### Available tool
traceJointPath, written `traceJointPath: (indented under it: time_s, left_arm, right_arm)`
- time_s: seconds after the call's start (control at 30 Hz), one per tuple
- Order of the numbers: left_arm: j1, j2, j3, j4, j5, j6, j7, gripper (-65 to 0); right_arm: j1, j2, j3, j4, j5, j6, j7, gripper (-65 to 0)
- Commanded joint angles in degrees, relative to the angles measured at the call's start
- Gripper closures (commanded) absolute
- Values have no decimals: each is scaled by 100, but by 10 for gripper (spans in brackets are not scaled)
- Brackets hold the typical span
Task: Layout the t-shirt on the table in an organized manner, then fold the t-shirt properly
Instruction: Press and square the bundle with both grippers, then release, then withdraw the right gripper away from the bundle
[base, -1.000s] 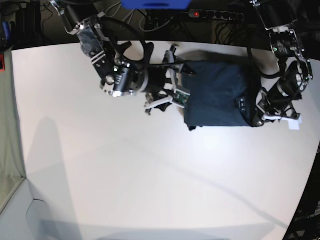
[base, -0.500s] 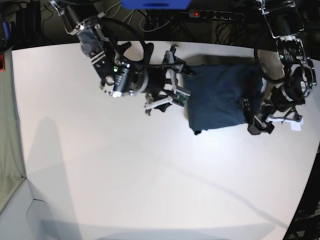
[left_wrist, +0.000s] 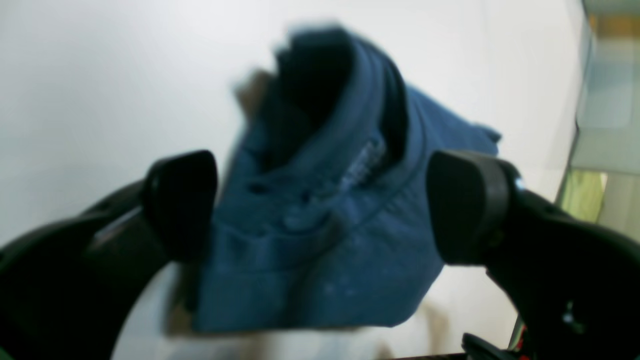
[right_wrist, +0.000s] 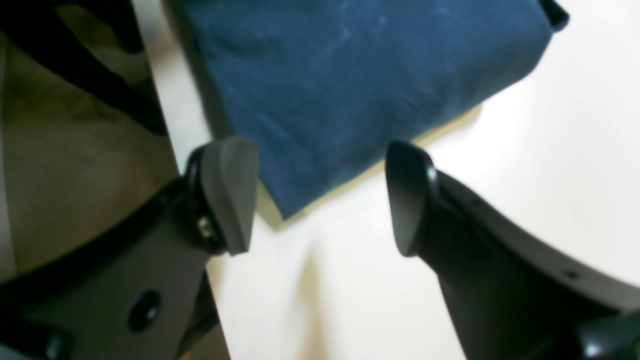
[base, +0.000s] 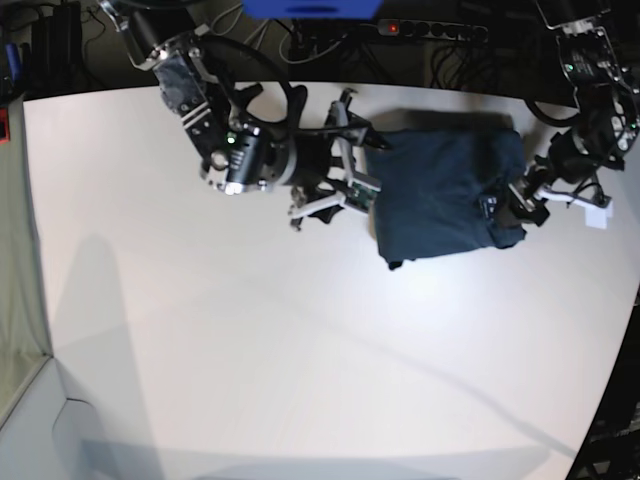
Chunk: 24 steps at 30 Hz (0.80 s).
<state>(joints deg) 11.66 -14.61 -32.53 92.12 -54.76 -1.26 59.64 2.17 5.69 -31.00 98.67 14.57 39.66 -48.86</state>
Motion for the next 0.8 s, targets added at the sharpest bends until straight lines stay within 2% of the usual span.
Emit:
traceJointPath:
  time_s: [0.0, 0.2, 0.33, 0.5, 0.67, 0.77]
  left_arm:
    - [8, -91, 40, 103, 13, 51, -104, -650]
    - [-36, -82, 928, 103, 988, 51, -491, -650]
    - [-45, -73, 1245, 59, 1428, 51, -764, -650]
    - [-283, -82, 1640, -565, 1665, 25, -860, -650]
    - [-441, -82, 1719, -1049, 1709, 7, -878, -650]
    - [-450, -82, 1719, -1075, 1709, 7, -878, -650]
  right_arm:
    - [77, -38, 10, 115, 95, 34, 134, -391]
    - [77, -46, 10, 115, 104, 34, 126, -391]
    - [77, -38, 10, 115, 104, 34, 117, -391]
    - [68, -29, 10, 115, 95, 34, 117, -391]
    - [77, 86, 28, 115, 95, 34, 117, -391]
    - [68, 86, 353, 133, 104, 34, 117, -391]
